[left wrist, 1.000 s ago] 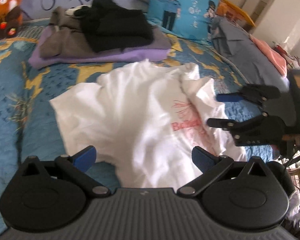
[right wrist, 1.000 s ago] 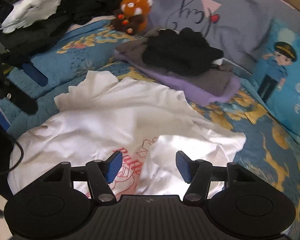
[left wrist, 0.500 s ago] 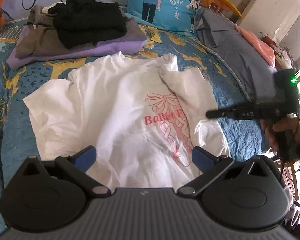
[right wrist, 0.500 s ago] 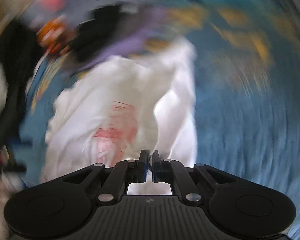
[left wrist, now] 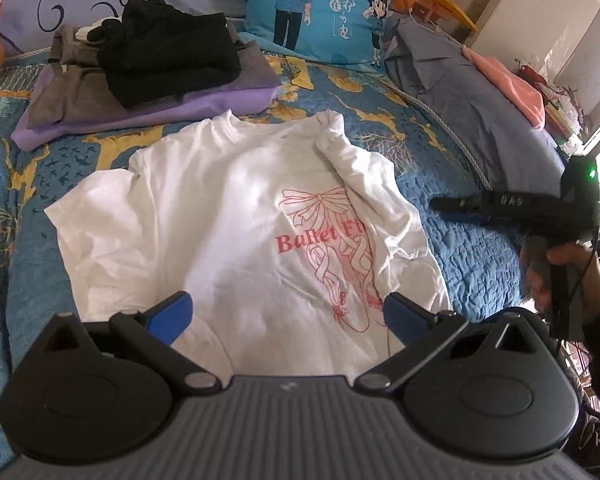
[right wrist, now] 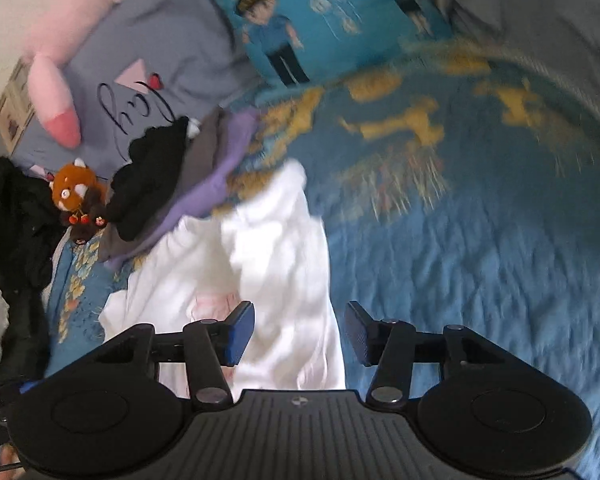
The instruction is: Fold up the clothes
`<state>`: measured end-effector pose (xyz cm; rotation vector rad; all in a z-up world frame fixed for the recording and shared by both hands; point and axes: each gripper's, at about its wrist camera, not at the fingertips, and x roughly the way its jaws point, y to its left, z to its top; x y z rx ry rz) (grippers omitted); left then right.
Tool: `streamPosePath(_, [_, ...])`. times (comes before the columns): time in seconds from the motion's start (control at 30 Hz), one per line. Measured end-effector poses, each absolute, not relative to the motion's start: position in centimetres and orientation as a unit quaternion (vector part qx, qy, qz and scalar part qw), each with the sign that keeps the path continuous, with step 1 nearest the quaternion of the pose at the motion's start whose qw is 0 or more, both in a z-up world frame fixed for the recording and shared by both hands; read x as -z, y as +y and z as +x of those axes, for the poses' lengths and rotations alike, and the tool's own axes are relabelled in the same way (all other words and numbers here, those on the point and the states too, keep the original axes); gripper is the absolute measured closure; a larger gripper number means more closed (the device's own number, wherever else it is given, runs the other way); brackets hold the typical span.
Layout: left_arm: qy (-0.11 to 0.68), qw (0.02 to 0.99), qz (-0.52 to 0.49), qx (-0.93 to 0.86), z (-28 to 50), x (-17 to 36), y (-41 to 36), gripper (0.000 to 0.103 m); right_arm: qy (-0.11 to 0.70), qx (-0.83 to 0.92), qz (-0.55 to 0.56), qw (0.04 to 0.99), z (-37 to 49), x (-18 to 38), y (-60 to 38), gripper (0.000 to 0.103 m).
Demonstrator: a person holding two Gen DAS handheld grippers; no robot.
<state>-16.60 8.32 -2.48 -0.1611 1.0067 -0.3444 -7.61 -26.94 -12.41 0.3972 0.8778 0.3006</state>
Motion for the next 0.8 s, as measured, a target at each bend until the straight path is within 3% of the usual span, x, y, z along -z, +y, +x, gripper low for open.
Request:
streamPosePath(0.2, [0.483, 0.859, -0.082, 0.152, -17.0, 2.6, 9.4, 0.0, 0.381, -0.134, 0.049, 0.913, -3.9, 12.0, -21.7, 0.054])
streamPosePath(0.4, [0.488, 0.857, -0.088, 0.14, -17.4, 2.9, 10.7, 0.0, 0.404, -0.15, -0.093, 0.898, 1.0, 14.4, -15.5, 0.055])
streamPosePath(0.53, [0.486, 0.859, -0.095, 0.129, -17.7, 3.1, 11.9, 0.0, 0.434, -0.139, -0.058, 0.888, 2.3, 14.9, -15.8, 0.056])
streamPosePath(0.67, [0.482, 0.863, -0.101, 0.117, -18.2, 3.3, 13.3, 0.0, 0.388, -0.14, 0.015, 0.911, -0.6, 11.8, -17.7, 0.052])
streamPosePath(0.73, [0.479, 0.862, -0.122, 0.107, -18.3, 3.7, 14.8, 0.0, 0.362, -0.156, 0.024, 0.919, -2.7, 10.4, -17.6, 0.041])
streamPosePath(0.8, [0.476, 0.86, -0.153, 0.099, -18.3, 4.2, 16.5, 0.0, 0.339, -0.182, 0.012, 0.923, -5.2, 9.4, -16.8, 0.038])
